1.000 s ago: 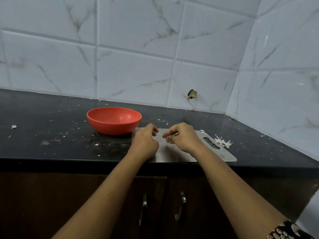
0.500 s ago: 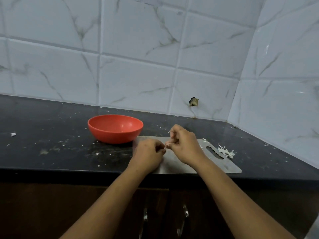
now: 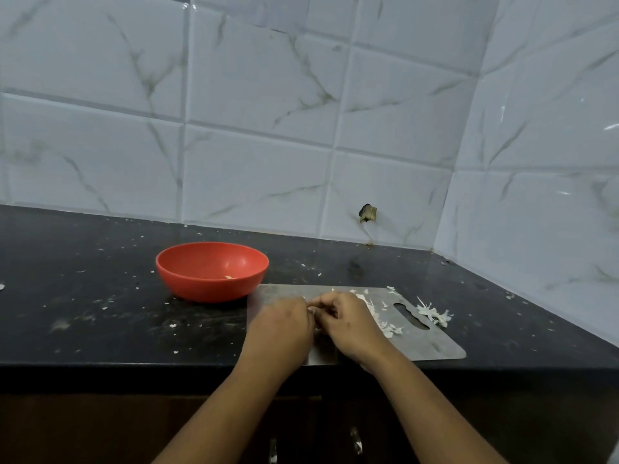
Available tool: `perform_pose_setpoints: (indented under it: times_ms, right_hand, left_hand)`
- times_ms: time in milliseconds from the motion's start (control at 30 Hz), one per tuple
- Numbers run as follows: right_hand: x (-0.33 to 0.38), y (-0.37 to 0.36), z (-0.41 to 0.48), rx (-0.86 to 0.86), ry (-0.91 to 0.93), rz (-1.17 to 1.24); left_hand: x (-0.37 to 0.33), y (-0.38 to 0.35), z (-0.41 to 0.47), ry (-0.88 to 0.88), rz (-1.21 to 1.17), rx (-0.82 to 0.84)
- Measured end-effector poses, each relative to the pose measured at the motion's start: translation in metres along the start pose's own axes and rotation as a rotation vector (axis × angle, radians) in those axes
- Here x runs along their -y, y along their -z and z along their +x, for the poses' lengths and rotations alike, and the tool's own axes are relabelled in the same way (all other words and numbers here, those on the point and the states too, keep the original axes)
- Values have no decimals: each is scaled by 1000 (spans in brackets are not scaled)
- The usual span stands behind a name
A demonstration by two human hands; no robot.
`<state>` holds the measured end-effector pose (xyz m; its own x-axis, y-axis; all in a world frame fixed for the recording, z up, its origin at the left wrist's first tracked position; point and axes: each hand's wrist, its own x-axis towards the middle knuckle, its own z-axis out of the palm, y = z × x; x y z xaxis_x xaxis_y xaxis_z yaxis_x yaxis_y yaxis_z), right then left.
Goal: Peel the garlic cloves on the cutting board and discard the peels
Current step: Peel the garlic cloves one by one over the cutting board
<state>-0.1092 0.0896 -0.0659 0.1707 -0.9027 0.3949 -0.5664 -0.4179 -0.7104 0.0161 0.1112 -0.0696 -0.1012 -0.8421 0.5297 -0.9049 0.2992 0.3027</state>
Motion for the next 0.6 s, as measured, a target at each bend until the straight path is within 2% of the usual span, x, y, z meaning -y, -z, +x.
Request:
perform_pose_setpoints:
  times_ms: [133,233,400,600]
  right_hand:
    - [-1,-1,0,-2,17,-45]
    - [-2,2,2,50,-35,71]
    - [3,9,6,193,-89,214]
    - [5,10,0,110,-97,417]
  left_hand:
    - [0,5,0,14,33,31]
    - [-1,6,1,19,78,95]
    - [-6,10,0,41,77,68]
    - [-5,11,1,145,-168,47]
